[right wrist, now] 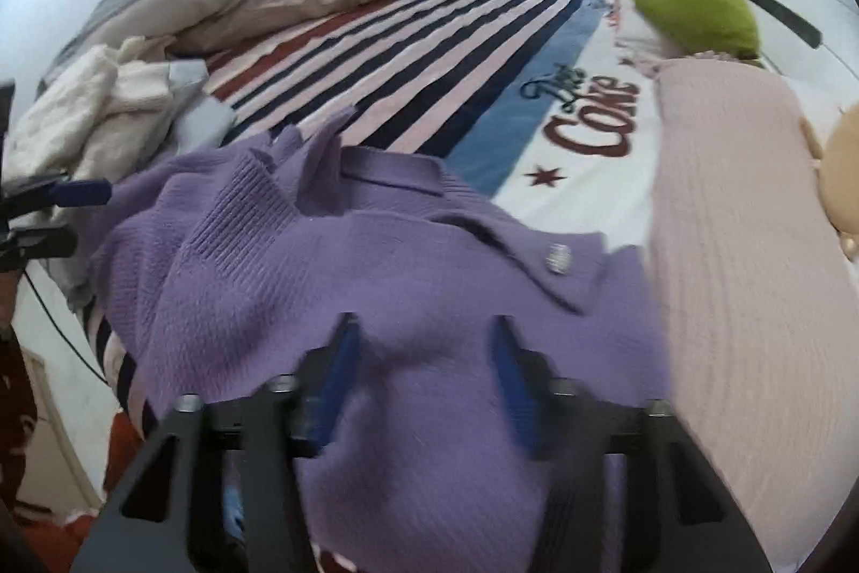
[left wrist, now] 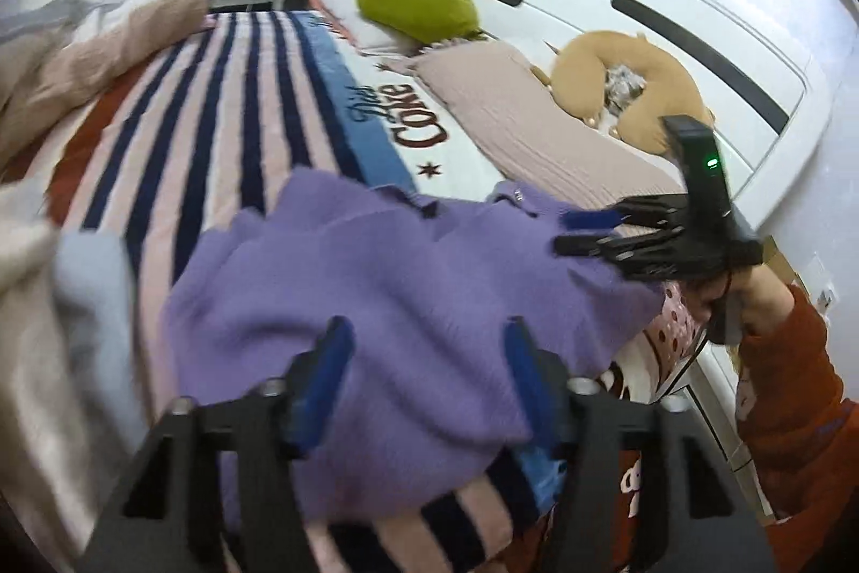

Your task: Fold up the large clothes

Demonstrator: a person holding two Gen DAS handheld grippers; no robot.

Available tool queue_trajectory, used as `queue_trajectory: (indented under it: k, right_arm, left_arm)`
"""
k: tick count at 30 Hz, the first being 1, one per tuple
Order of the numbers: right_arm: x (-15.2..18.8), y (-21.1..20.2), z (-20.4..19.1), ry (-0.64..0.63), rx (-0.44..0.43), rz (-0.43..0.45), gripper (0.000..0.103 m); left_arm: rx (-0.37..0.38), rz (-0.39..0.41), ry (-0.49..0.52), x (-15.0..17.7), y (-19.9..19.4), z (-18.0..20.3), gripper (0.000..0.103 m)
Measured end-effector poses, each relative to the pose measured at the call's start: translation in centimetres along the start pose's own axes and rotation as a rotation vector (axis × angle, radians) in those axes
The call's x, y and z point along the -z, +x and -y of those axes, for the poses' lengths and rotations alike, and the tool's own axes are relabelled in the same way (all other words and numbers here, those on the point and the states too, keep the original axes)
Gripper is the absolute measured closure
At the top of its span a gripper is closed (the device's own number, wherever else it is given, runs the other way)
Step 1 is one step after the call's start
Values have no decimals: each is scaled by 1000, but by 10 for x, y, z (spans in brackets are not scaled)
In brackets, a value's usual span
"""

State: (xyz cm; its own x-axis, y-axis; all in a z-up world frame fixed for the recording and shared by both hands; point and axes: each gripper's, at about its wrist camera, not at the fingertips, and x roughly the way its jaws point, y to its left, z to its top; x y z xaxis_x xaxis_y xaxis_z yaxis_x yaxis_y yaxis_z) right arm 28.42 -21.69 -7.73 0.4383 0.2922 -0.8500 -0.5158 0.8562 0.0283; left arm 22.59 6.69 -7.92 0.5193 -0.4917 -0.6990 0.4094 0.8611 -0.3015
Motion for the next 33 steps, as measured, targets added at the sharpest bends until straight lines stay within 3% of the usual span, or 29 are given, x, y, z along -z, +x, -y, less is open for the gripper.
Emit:
queue_trajectory:
  k: [3, 5, 6, 10, 13, 18, 20, 21, 23, 24, 26, 27, 28, 31, 32, 33]
  right_arm:
    - [-10, 21, -1, 1, 22, -36, 74]
    - [-16, 34, 6, 19, 10, -69, 74]
    - [-18, 42, 12, 34, -8, -95, 74]
    - [-27, 69, 27, 68, -52, -147, 72]
    - [-39, 81, 35, 101, -26, -130, 68]
    - [-58, 102, 63, 150, 133, -140, 68]
    - [-59, 100, 70, 144, 171, -131, 66]
    - [-58, 96, 74, 141, 178, -120, 65]
    - [-55, 86, 79, 136, 149, -109, 56]
    - [-53, 80, 79, 123, 93, -100, 41]
    - [-49, 74, 71, 80, -74, -134, 19]
    - [-46, 75, 65, 57, -133, -163, 16]
    - [-43, 78, 55, 9, -174, -198, 16]
    - [-36, 89, 34, -89, -106, -233, 20]
    - [-33, 93, 32, -64, -135, -249, 27]
    - [-32, 95, 32, -41, -160, -254, 46]
  left_arm:
    - [-2, 7, 56, -22, 11, 13, 53]
    - [38, -81, 94, -26, 31, 18, 53]
    - [52, -169, 118, -26, 50, 19, 53]
    - [-95, -299, 139, -22, 112, 9, 53]
    - [-160, -274, 31, -35, 141, -17, 53]
    - [-207, -168, -112, -66, 156, -53, 53]
    - [-208, -141, -154, -71, 155, -66, 52]
    - [-172, -142, -197, -72, 151, -75, 52]
    - [-90, -160, -213, -72, 148, -78, 36]
    - [-35, -183, -186, -69, 143, -75, 35]
    - [-8, -239, -138, -65, 142, -66, 34]
    - [-8, -278, -111, -60, 140, -61, 34]
    - [-7, -300, -94, -55, 141, -57, 34]
    - [-26, -341, -37, -39, 144, -45, 34]
    - [-34, -340, -25, -36, 145, -41, 48]
    - [-28, -333, -11, -31, 145, -36, 59]
